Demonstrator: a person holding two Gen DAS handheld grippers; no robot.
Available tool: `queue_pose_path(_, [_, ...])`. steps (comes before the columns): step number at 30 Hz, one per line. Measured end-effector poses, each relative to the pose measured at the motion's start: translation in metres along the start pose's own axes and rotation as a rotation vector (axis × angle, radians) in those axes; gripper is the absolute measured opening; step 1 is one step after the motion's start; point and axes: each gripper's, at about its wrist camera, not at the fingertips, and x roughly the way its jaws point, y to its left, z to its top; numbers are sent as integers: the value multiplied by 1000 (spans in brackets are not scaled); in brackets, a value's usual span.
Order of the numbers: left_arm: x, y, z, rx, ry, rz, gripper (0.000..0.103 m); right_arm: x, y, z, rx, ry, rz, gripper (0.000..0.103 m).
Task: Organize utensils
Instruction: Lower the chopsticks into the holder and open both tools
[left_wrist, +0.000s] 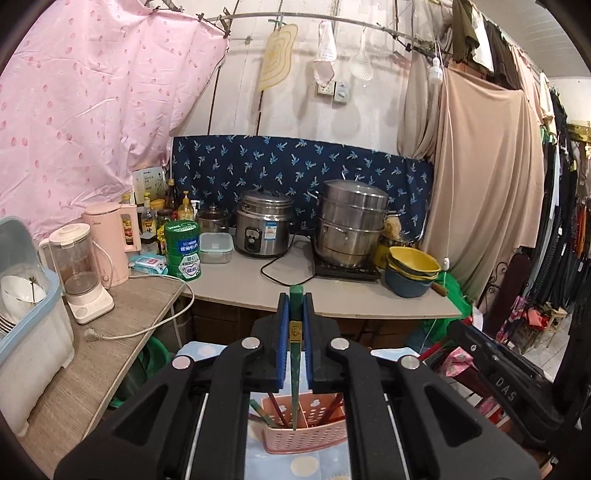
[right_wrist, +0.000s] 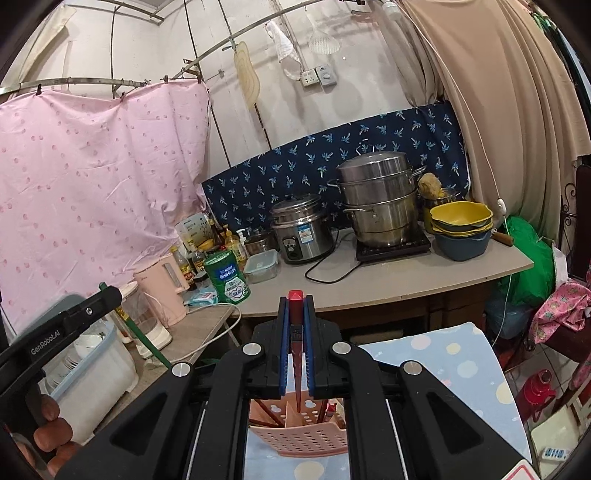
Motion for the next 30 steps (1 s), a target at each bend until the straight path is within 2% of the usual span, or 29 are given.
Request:
queue_pose_path(10, [64,5,-32,13,90,5,7,61,-12,-38,-13,125,-23,7])
queue_pose_path(21, [95,11,-59,-1,161,33,8,82,-19,-58,-13,195,-27,8])
queue_pose_path(26, [97,9,-66,-5,183,37,12,82,-20,-62,-8,199,-31,8])
queue_pose_path(30, [95,6,-69,4,179,49,29,78,-19,-63,-18,194,-34,9])
